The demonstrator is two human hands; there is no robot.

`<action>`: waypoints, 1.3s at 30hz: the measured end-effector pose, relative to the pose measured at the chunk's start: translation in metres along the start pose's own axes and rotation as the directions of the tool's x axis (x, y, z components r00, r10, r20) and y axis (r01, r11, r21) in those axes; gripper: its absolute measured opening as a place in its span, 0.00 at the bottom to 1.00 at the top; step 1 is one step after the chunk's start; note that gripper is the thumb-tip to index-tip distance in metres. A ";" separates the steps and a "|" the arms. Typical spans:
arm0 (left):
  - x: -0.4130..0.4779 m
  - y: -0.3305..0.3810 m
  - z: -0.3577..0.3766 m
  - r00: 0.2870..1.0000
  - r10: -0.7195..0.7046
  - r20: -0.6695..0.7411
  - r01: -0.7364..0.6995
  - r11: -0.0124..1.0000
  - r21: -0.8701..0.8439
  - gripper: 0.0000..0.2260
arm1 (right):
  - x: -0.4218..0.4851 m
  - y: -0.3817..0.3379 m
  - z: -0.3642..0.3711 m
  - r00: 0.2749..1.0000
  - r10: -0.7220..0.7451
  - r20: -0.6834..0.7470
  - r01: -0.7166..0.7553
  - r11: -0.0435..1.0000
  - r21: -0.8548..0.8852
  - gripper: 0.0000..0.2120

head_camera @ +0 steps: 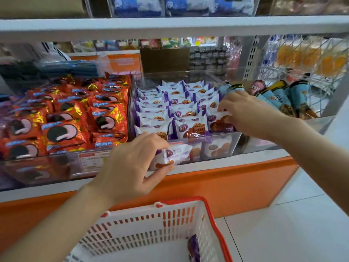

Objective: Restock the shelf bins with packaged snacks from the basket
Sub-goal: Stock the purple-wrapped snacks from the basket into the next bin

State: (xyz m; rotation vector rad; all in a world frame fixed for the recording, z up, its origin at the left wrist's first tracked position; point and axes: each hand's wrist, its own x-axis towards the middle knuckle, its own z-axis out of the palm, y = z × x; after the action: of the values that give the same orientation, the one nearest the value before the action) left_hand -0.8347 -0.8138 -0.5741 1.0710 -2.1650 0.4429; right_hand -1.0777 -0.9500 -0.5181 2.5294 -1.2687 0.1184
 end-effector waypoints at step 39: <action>0.039 0.057 0.018 0.749 -0.618 0.240 0.573 0.423 -0.701 0.21 | -0.059 -0.057 0.032 0.676 -0.085 -0.732 0.427 0.854 0.296 0.16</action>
State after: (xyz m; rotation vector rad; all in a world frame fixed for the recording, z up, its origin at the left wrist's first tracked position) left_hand -0.9048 -0.8119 -0.5604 1.1899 -1.4657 -0.7158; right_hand -1.0701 -0.8818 -0.5740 2.5487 -0.5822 1.3144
